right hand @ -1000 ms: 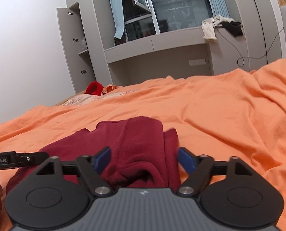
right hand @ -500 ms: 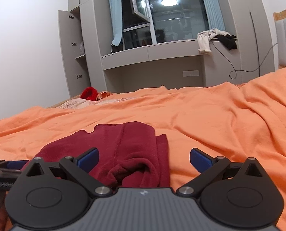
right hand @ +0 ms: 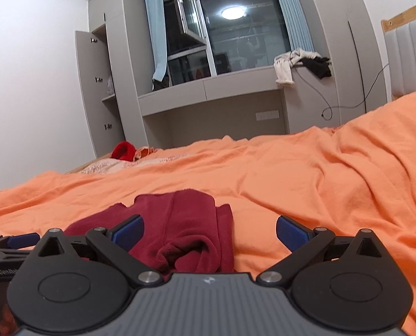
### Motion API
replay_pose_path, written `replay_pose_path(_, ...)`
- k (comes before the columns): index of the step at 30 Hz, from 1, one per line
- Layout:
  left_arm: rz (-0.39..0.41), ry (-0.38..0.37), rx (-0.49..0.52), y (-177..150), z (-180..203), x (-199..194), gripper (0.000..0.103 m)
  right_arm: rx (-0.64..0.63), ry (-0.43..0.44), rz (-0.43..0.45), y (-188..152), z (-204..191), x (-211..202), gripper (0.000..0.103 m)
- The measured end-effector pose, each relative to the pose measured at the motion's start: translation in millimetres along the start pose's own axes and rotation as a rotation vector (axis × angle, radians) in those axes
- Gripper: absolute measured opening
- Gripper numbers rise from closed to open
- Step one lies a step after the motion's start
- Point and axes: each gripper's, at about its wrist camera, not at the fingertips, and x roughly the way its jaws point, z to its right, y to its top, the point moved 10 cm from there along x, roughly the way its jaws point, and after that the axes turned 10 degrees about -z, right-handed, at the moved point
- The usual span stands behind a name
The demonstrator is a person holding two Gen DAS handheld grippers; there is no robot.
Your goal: Fold small clothes
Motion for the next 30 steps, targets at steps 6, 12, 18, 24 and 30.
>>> replay_pose_path(6,0.052,-0.025,-0.063,7,2,-34,0.102,-0.001,-0.003,0.061,1,-4,-26,0.103)
replay_pose_path(12,0.104,-0.047,-0.078,7,4,-67,0.102,-0.027,-0.014,0.139,-1,-11,-60,0.103)
replay_pose_path(18,0.117,-0.054,-0.092,-10,6,-92,0.102,-0.066,-0.02,0.194,-7,-26,-86,0.103)
replay_pose_path(24,0.15,-0.049,-0.084,-23,9,-119,0.102,-0.118,-0.022,0.23,-24,-43,-113,0.103)
replay_pose_path(30,0.172,-0.005,-0.051,-42,4,-141,0.102,-0.14,-0.031,0.239,-43,-49,-134,0.103)
